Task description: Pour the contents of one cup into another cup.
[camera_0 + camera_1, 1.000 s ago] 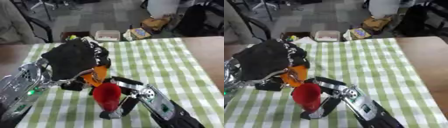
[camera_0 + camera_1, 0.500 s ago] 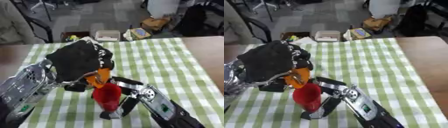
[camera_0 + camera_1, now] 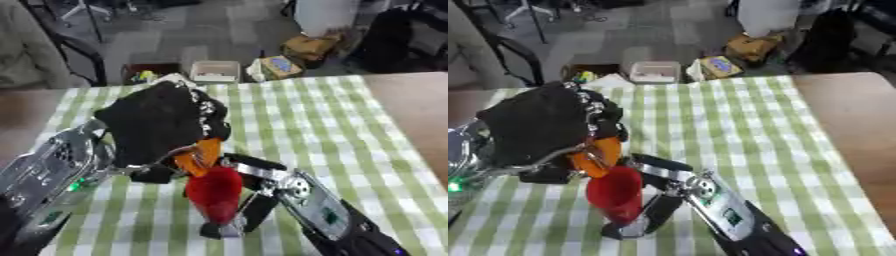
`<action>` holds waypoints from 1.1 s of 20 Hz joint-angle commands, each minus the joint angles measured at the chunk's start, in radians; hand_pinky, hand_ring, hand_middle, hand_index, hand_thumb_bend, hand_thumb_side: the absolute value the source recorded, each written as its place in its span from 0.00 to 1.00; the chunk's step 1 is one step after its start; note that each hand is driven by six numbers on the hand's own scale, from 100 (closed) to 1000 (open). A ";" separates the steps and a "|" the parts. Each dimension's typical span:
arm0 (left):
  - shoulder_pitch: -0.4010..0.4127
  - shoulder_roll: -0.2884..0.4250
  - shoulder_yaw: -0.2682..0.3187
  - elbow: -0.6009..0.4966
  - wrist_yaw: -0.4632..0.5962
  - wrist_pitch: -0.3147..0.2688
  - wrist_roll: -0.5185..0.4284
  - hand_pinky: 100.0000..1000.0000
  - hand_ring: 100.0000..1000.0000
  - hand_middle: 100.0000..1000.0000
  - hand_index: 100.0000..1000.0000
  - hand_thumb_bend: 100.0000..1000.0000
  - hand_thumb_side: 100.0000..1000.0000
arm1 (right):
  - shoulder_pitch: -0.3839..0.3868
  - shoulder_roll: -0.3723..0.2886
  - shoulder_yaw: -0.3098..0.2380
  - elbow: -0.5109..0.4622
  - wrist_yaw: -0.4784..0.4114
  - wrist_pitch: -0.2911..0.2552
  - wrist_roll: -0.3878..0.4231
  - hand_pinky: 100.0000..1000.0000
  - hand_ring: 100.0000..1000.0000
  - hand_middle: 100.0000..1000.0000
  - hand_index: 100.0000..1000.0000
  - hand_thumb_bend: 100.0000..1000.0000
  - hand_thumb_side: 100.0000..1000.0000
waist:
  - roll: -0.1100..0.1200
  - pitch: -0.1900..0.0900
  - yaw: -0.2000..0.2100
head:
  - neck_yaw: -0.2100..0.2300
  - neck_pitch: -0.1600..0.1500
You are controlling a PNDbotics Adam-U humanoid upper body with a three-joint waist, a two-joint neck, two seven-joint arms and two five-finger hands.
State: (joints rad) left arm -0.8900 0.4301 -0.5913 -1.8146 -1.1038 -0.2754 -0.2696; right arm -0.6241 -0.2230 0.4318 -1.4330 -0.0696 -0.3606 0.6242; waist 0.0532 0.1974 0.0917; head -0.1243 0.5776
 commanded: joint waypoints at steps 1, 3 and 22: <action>-0.018 0.004 -0.006 -0.003 -0.013 -0.005 0.004 0.00 0.12 0.05 0.50 0.46 0.00 | -0.020 0.008 -0.003 -0.020 -0.011 -0.003 0.002 0.23 0.41 0.00 0.75 0.00 0.00 | 0.000 -0.016 0.000 | 0.001 -0.011; -0.017 0.005 -0.007 -0.004 -0.020 -0.007 0.006 0.00 0.12 0.05 0.50 0.46 0.00 | -0.020 0.008 -0.002 -0.020 -0.011 -0.003 0.003 0.23 0.41 0.00 0.75 0.00 0.00 | 0.000 -0.017 0.000 | 0.001 -0.011; -0.016 0.008 -0.011 -0.008 -0.065 -0.025 0.021 0.00 0.12 0.06 0.50 0.52 0.00 | -0.017 0.010 -0.004 -0.020 -0.014 -0.001 0.006 0.23 0.41 0.00 0.75 0.00 0.00 | 0.003 -0.019 -0.002 | -0.005 -0.009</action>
State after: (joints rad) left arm -0.8906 0.4294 -0.6008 -1.8195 -1.1605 -0.2964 -0.2488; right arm -0.6233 -0.2229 0.4319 -1.4281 -0.0698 -0.3566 0.6286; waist 0.0565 0.1972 0.0900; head -0.1262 0.5775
